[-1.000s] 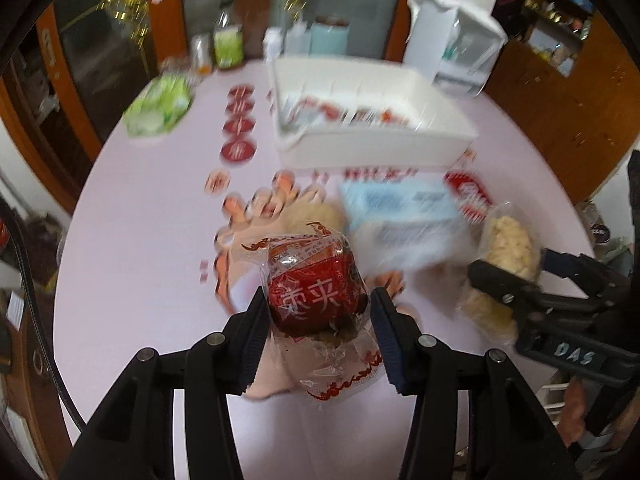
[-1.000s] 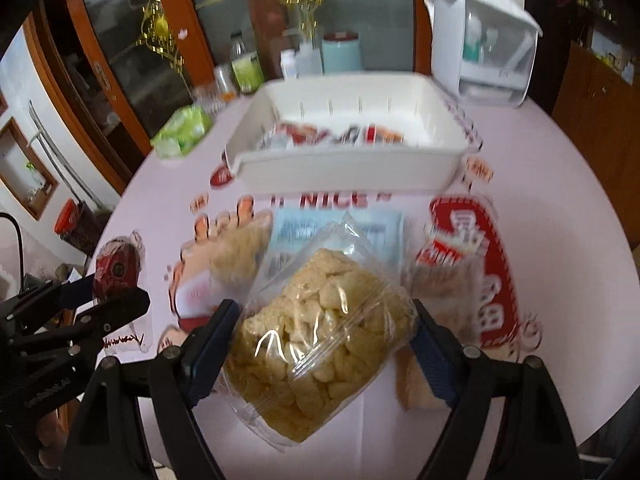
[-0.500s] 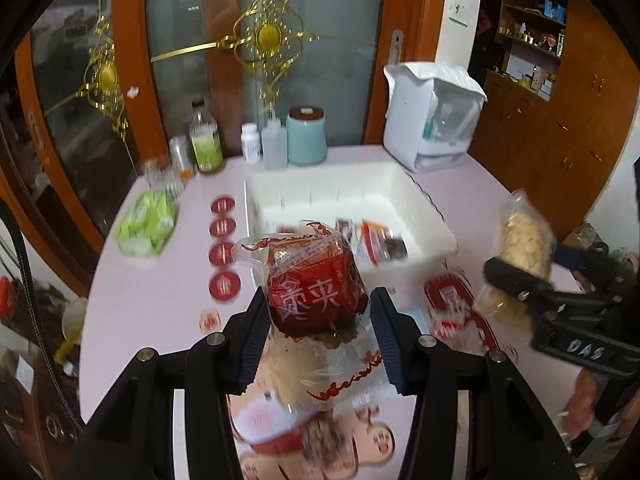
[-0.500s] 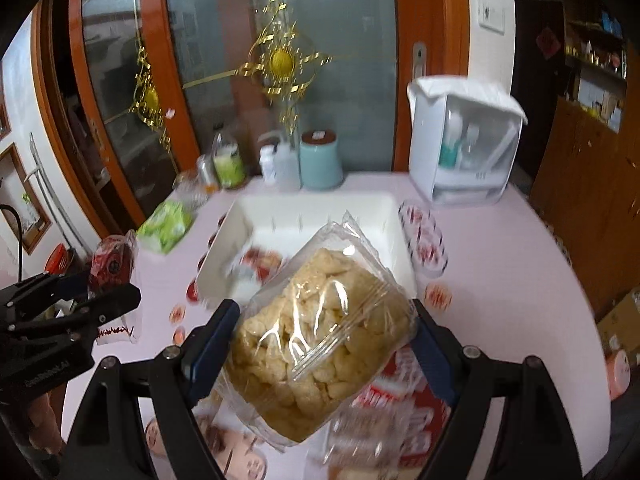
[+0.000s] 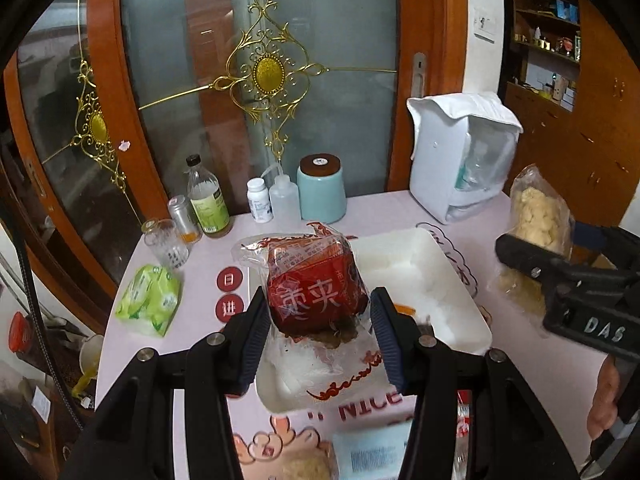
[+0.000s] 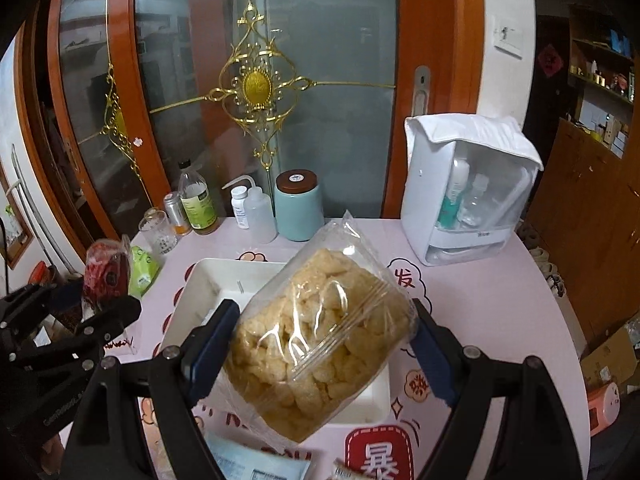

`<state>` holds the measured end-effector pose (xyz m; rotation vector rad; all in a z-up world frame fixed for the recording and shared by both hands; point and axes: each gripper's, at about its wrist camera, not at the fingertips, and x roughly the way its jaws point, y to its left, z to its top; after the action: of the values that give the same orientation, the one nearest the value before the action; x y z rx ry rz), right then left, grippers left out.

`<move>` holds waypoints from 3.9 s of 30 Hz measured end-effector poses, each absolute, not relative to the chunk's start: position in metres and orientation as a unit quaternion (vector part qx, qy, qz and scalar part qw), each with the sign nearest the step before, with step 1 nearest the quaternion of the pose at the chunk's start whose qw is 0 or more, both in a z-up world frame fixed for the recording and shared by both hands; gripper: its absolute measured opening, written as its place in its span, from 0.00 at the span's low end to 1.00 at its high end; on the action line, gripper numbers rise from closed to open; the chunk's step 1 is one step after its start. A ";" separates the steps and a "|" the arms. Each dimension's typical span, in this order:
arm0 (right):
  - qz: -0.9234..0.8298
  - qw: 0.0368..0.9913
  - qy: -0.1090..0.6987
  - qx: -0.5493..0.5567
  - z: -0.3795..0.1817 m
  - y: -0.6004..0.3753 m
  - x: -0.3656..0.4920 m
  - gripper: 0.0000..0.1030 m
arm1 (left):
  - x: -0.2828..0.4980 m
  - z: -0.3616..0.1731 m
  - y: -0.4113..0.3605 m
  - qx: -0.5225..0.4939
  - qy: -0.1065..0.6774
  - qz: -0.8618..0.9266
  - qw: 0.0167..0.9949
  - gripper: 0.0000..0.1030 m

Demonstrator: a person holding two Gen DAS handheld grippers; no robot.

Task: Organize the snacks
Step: 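Lower both bags into the white tray and open both tools, then withdraw both tools from the tray toward the remaining snacks, then grasp the clear blue-labelled bag with the left tool while the right tool grasps the clear pastry bag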

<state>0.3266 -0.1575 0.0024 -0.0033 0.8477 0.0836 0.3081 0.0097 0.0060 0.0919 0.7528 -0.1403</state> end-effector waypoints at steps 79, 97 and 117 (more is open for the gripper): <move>-0.019 0.855 0.514 0.063 -0.071 -0.205 0.119 0.95 | 0.155 -0.057 -0.007 0.131 0.396 -0.220 0.882 0.99; 0.020 0.804 0.588 0.080 -0.160 -0.199 0.113 0.95 | 0.169 -0.165 -0.058 0.324 0.445 -0.381 0.743 0.99; 0.090 0.773 0.619 0.106 -0.211 -0.198 0.146 0.95 | 0.202 -0.243 -0.115 0.458 0.441 -0.384 0.669 0.98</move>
<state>0.1462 -0.1982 -0.2108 0.2305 1.3410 0.1943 0.2023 -0.1148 -0.2430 1.0322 0.9946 -0.8667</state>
